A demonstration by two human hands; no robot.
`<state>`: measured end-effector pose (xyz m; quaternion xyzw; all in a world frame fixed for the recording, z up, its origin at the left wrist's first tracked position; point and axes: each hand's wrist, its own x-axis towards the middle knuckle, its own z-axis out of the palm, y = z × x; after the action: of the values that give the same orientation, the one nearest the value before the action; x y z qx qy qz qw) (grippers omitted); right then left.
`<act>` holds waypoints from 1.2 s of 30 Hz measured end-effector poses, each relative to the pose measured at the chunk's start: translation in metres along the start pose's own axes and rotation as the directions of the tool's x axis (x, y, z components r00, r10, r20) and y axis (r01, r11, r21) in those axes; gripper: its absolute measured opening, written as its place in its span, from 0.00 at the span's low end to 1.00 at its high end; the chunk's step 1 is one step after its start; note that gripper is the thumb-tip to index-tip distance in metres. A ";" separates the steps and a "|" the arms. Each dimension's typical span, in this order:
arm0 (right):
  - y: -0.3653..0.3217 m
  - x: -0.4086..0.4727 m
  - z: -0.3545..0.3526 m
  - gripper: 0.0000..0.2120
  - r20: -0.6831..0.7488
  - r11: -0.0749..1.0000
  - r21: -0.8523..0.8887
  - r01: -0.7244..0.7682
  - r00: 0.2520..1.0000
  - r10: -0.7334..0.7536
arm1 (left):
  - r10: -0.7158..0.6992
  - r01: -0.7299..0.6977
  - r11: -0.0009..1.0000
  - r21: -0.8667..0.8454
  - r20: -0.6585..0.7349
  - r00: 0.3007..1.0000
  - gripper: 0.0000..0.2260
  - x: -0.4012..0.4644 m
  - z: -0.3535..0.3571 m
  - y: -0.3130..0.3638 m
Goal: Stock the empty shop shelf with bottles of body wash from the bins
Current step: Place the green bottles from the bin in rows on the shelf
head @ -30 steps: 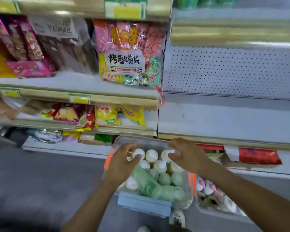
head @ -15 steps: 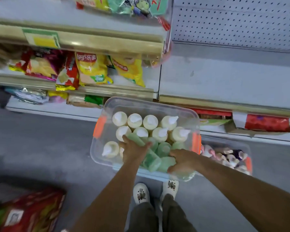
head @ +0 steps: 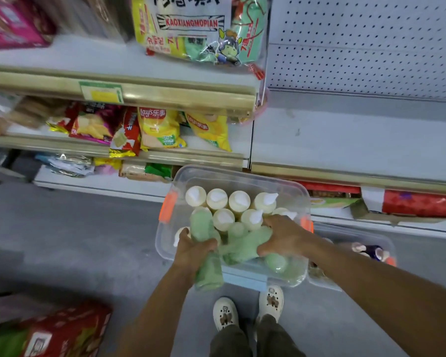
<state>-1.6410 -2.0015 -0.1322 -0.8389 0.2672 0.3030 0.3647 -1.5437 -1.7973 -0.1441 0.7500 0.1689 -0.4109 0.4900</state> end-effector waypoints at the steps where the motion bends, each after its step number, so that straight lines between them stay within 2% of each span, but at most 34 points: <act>1: -0.007 -0.008 -0.013 0.33 -0.009 1.000 0.028 0.011 1.000 -0.011 | 0.010 -0.009 1.000 -0.028 0.018 1.000 0.19 -0.008 -0.005 0.004; 4: -0.034 -0.037 -0.053 0.23 -0.090 0.995 0.003 0.096 0.991 -0.095 | 0.041 -0.030 0.994 -0.107 0.100 0.994 0.14 -0.029 -0.013 0.017; 7: -0.055 -0.071 -0.089 0.22 -0.190 0.984 -0.011 0.179 0.966 -0.178 | 0.104 -0.079 0.985 -0.152 0.161 0.982 0.14 -0.052 -0.016 0.033; 11: -0.076 -0.120 -0.124 0.15 -0.368 0.934 0.133 0.331 0.892 -0.263 | 0.193 -0.145 0.968 -0.205 0.240 0.951 0.12 -0.088 -0.013 0.065; 14: -0.098 -0.155 -0.147 0.11 -0.492 0.896 0.166 0.412 0.822 -0.286 | 0.281 -0.221 0.948 -0.231 0.276 0.919 0.12 -0.114 -0.013 0.094; 19: -0.124 -0.199 -0.178 0.18 -0.610 0.888 0.111 0.446 0.736 -0.294 | 0.395 -0.317 0.908 -0.275 0.304 0.867 0.11 -0.148 -0.014 0.135; 24: -0.138 -0.231 -0.216 0.14 -0.678 0.888 0.078 0.452 0.678 -0.286 | 0.529 -0.451 0.847 -0.281 0.358 0.770 0.11 -0.176 -0.005 0.172; 28: -0.147 -0.253 -0.260 0.13 -0.712 0.889 -0.014 0.458 0.620 -0.330 | 0.594 -0.521 0.805 -0.284 0.383 0.708 0.10 -0.195 0.007 0.212; 33: -0.162 -0.274 -0.340 0.16 -0.779 0.877 -0.133 0.461 0.499 -0.380 | 0.686 -0.605 0.727 -0.324 0.387 0.617 0.14 -0.218 0.027 0.271; 36: -0.170 -0.282 -0.391 0.22 -0.810 0.864 -0.194 0.464 0.421 -0.408 | 0.740 -0.636 0.673 -0.377 0.351 0.575 0.12 -0.228 0.039 0.303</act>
<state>-1.5943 -2.1397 0.3575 -0.9080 0.1888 -0.2427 0.2847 -1.5003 -1.9376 0.2077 0.5742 -0.2210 -0.3372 0.7126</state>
